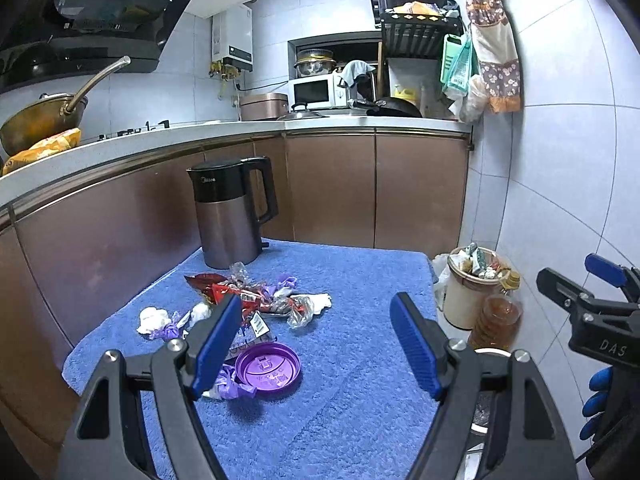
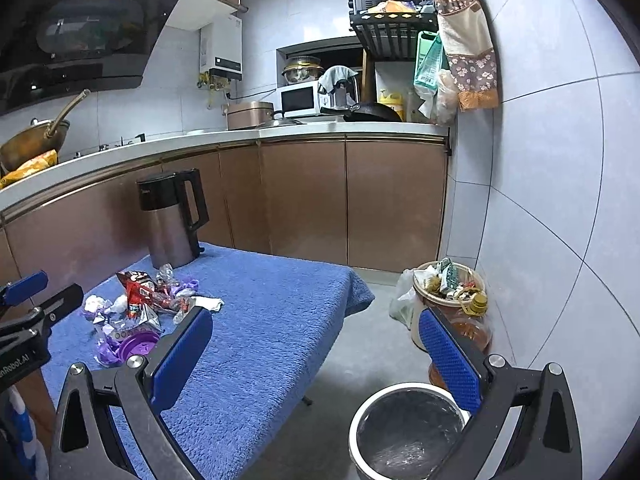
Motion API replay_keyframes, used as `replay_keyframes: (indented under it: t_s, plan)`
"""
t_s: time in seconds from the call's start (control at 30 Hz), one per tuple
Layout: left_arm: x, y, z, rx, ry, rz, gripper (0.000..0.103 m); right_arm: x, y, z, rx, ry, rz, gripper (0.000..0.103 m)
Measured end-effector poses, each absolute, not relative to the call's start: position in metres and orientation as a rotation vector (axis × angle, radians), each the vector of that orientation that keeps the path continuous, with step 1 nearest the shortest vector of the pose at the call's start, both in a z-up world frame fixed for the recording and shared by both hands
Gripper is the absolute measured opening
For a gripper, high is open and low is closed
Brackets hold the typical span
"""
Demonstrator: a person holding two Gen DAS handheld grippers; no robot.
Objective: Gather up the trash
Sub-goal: 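Move both tools toward the trash pile on the blue towel, then grasp the purple candy wrapper with the left tool while the right tool grasps the purple lid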
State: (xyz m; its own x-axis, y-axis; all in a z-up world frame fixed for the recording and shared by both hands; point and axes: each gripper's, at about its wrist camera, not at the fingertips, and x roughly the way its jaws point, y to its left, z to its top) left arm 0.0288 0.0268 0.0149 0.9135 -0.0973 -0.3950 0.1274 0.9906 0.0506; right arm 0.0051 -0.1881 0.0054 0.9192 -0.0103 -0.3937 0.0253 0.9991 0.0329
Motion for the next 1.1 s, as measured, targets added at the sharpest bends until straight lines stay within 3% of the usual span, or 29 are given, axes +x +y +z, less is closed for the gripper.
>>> replay_keyframes:
  t_s: [0.53,0.83,0.97,1.1]
  plan:
    - [0.061,0.031,-0.012,0.085,0.479,-0.227,0.075,0.045,-0.171,-0.013,0.005,0.499,0.042,0.103]
    - [0.078,0.092,-0.055,-0.029,0.591,-0.165,0.074,0.076,-0.142,-0.027,-0.027,0.570,0.192,0.102]
    - [0.091,0.131,-0.075,-0.126,0.674,-0.109,0.074,0.099,-0.123,-0.039,-0.017,0.635,0.323,0.086]
    - [0.108,0.160,-0.092,-0.205,0.745,-0.071,0.074,0.126,-0.098,-0.056,0.006,0.727,0.473,0.058]
